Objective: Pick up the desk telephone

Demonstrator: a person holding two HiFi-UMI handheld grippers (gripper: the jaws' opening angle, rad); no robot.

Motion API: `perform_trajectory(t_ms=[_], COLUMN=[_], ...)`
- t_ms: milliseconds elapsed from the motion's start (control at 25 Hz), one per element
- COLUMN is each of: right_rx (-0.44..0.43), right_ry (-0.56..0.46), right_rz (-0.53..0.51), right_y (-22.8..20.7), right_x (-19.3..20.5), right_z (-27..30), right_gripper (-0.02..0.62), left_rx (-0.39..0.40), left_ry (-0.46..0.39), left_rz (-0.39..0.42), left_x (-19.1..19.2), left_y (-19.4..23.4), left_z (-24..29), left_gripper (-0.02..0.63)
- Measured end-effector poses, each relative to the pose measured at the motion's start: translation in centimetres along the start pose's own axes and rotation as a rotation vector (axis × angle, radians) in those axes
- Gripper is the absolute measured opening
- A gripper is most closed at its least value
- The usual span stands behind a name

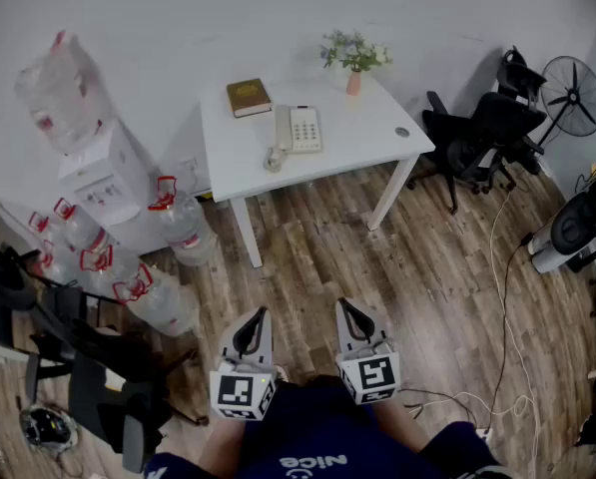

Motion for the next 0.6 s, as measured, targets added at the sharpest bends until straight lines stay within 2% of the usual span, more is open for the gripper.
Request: perform_trajectory(t_ms=[320, 600], right_rx=[0.034, 0.044], right_ry=[0.009, 0.021], right_rz=[-0.015, 0.02], right_y=[0.6, 1.7], right_x=[-0.3, 0.0], right_z=[1.7, 3.3], right_gripper=[0.021, 0.023], left_rx=[0.017, 0.061], left_ry=[-0.016, -0.009], left_rz=[0.01, 0.0], left_x=[-0.3, 0.3], left_y=[2.2, 4.3], left_z=[0.8, 1.5], left_gripper=[0.015, 0.015])
Point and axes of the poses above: the fingertips, and each gripper's own axes: z forward along the fingers, y to its left, x out of its underside, the point moved 3 cm from there along -z, backward along the fingers, and after that the axes turned 3 degrees about -z, right-handed, at the moved point
